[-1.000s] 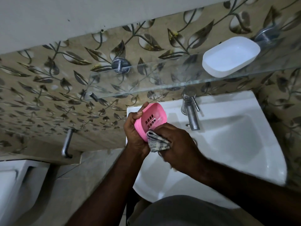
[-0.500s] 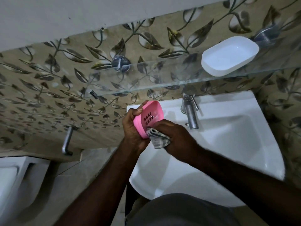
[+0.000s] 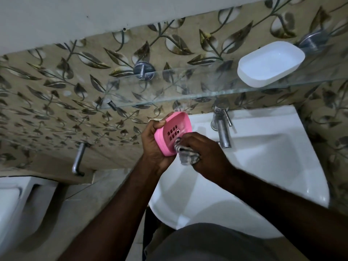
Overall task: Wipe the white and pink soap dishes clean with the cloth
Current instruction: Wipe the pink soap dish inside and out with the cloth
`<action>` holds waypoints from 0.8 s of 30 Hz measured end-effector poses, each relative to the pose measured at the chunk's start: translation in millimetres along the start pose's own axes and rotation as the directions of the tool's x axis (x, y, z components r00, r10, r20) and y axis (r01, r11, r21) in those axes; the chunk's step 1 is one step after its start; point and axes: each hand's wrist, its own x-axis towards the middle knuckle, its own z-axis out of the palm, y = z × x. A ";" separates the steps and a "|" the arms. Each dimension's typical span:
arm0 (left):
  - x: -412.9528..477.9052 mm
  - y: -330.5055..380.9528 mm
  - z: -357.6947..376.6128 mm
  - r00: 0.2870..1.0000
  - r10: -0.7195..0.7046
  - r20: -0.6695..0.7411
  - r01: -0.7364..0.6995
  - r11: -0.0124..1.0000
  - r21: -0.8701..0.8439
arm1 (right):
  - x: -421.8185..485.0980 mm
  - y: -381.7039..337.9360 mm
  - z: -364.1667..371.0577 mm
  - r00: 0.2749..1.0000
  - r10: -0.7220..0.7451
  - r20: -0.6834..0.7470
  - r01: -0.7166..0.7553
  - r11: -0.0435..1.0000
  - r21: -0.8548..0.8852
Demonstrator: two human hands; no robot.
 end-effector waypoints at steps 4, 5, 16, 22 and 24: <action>-1.9 -2.1 1.4 1.000 0.006 -0.015 -0.006 1.000 -0.008 | 5.9 -0.6 0.2 0.991 0.115 -0.065 -0.116 0.993 -0.015; -1.0 -1.9 1.0 1.000 0.016 -0.014 -0.016 1.000 -0.017 | 4.4 -11.2 2.4 0.987 0.143 -0.073 -0.141 0.989 0.034; -2.7 1.4 -1.0 0.996 -0.077 -0.040 0.078 0.997 0.028 | 8.1 24.6 -11.1 0.997 0.008 0.072 0.003 0.989 -0.148; 0.4 -0.5 -8.5 0.996 -0.058 -0.067 0.058 0.998 -0.006 | 8.3 15.1 -7.6 0.989 0.118 0.092 -0.102 0.983 -0.153; 1.2 -10.2 -6.4 0.991 0.077 -0.108 -0.079 0.997 -0.016 | 12.5 5.6 -7.4 0.984 0.153 0.096 -0.139 0.980 -0.141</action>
